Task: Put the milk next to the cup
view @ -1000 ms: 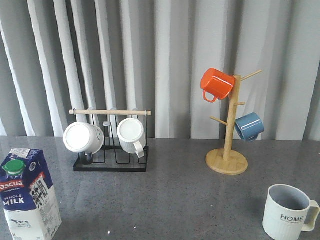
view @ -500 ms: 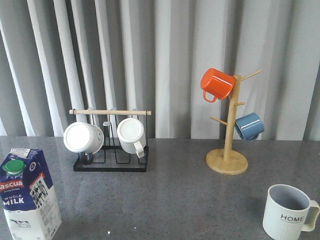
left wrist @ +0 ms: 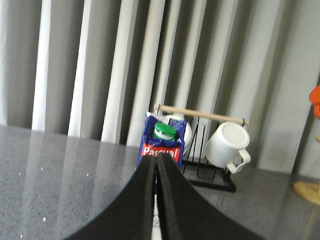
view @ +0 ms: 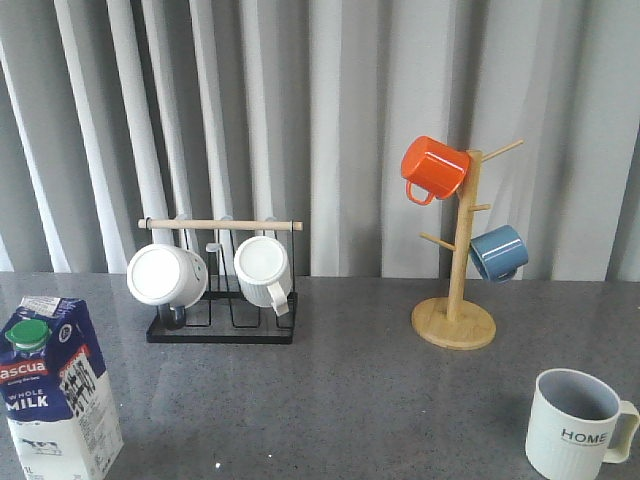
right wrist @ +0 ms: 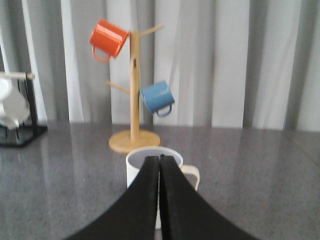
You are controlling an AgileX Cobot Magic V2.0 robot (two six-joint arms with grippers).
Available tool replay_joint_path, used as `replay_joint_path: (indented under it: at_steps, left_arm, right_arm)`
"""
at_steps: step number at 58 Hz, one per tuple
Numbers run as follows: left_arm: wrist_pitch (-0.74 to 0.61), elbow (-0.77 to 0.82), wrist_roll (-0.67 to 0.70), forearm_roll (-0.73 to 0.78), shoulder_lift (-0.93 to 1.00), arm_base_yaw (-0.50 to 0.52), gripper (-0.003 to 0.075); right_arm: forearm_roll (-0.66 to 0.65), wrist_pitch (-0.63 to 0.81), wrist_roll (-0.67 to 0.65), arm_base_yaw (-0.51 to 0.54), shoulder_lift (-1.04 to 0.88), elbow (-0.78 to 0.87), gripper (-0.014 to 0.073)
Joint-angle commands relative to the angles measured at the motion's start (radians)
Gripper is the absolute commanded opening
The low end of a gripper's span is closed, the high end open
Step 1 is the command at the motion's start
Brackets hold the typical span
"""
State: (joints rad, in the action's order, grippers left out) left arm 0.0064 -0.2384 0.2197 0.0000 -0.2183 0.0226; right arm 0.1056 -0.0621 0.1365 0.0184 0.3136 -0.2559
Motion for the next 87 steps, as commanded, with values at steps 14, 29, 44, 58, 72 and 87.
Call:
replay_joint_path:
  at_steps: [14,29,44,58,72,87]
  left_arm:
    - [-0.103,-0.158,0.008,0.014,-0.364,-0.006,-0.0006]
    - [-0.220,-0.158,0.008,0.014,-0.400,-0.006,-0.0006]
    - [-0.227,-0.158,0.001,0.014,-0.399,-0.006,-0.0006]
    - [-0.216,-0.158,-0.058,0.017,-0.438,-0.078,-0.0003]
    - [-0.233,-0.158,-0.096,0.017,-0.492,-0.083,0.0045]
    - [-0.253,-0.158,-0.102,0.017,-0.528,-0.084,0.0266]
  right_arm:
    - [0.038,0.105,0.003,0.007,0.285,-0.106,-0.0009]
    - [0.049,0.109,0.001,0.007,0.305,-0.106,-0.0006]
    - [0.050,0.126,0.002,0.007,0.414,-0.106,0.0055]
    - [0.027,0.164,0.014,0.007,0.434,-0.106,0.0185]
    - [0.026,0.178,0.039,0.007,0.435,-0.106,0.0365]
    - [0.039,0.184,0.092,0.007,0.435,-0.106,0.0409]
